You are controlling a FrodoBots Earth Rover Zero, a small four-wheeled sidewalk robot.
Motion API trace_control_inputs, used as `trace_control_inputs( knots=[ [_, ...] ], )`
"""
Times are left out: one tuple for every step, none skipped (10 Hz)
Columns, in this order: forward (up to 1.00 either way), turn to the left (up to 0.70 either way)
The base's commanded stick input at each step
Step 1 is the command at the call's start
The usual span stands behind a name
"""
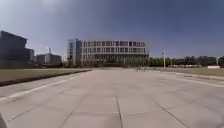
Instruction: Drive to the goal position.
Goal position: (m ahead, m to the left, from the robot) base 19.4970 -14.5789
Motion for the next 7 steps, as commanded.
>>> trace_control_inputs(
  knots=[
    [0.70,0.00],
    [0.70,0.00],
    [0.70,0.00],
    [0.70,0.00],
    [0.70,0.00],
    [0.70,0.00],
    [0.70,0.00]
  ],
)
